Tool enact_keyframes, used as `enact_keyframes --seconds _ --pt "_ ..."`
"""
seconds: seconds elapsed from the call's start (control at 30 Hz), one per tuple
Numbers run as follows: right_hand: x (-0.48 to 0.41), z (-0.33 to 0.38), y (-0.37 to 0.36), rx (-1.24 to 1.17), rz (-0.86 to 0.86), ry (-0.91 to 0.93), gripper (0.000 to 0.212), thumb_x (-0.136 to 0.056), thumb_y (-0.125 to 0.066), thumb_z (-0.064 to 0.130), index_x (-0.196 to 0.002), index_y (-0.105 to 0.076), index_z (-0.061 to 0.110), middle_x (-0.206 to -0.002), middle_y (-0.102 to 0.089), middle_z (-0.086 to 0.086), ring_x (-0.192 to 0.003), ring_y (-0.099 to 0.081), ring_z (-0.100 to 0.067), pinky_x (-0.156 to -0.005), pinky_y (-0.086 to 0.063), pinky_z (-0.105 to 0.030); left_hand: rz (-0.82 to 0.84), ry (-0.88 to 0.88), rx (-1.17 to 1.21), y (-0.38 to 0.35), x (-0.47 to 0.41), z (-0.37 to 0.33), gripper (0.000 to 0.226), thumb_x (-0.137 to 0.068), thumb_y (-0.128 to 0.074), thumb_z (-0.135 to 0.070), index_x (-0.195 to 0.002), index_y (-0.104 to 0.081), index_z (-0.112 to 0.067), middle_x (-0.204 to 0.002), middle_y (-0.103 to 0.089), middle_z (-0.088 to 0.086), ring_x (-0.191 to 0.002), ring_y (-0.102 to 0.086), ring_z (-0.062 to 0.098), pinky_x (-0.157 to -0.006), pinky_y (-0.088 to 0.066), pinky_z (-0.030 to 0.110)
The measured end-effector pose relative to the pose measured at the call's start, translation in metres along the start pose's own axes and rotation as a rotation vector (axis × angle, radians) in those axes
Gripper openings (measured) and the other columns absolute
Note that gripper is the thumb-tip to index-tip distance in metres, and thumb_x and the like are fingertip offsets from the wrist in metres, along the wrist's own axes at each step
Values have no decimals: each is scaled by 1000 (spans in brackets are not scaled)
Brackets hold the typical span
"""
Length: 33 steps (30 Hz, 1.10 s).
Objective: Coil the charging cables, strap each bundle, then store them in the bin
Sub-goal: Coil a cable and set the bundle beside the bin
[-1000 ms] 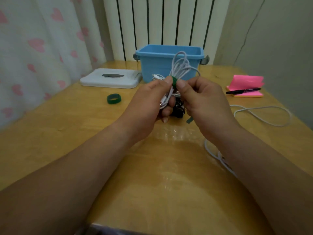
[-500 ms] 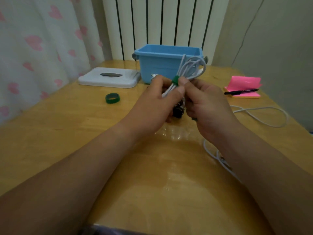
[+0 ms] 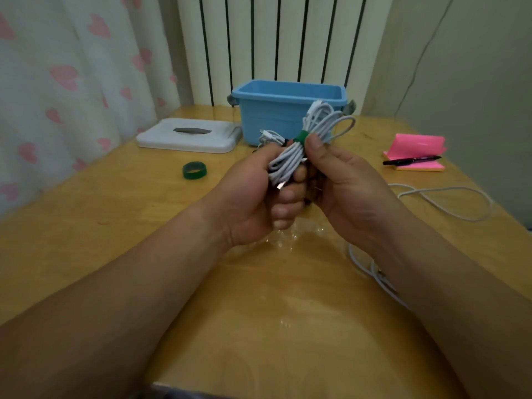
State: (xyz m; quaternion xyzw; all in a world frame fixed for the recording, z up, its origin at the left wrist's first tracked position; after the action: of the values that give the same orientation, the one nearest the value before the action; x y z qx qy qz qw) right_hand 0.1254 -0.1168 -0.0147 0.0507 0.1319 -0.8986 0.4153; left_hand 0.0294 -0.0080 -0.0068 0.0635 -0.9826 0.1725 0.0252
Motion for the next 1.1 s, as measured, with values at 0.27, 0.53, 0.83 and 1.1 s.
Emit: enact_keyframes --seconds 0.27,0.53,0.83,1.1 --pt "1 4 5 180 -129 90 41 -97 -70 49 -107 -75 10 -92 -74 -18 -87 -68 -31 -86 -58 -53 -130 -232 -148 0 -3 -2 39 -115 -42 -45 -100 -61 -14 -65 -50 2 -52 -44 16 -48 -42 28" --pt "2 18 10 -83 -83 85 11 -103 -60 23 -108 -69 17 -96 -75 -1 -88 -73 -17 -78 -56 -30 -295 -184 -358 10 -3 -9 52 -114 -41 -51 -106 -69 -9 -72 -64 6 -61 -60 21 -63 -57 39" --pt "5 28 18 676 -290 221 25 -106 -61 37 -129 -65 28 -103 -70 10 -88 -67 -5 -68 -54 -19 -841 -469 -238 58 0 -35 21 -108 -47 -22 -111 -67 -16 -75 -60 0 -58 -54 10 -60 -54 32" --pt "7 -8 -13 1430 91 252 29 -89 -77 52 -111 -67 36 -110 -63 12 -107 -58 -14 -92 -52 -41 -837 -551 -384 60 0 -35 17 -108 -50 -22 -104 -65 -16 -76 -61 1 -64 -55 14 -61 -53 35"
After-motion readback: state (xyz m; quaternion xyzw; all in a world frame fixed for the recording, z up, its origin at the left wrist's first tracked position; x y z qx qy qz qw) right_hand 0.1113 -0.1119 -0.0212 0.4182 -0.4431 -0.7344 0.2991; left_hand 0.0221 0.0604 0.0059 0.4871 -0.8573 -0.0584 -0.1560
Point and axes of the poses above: each hand's wrist, its own x-axis away from the middle knuckle, its own y-axis out of the back of the hand, z = x × y, the point moved 2 cm from there along -x, towards the middle knuckle
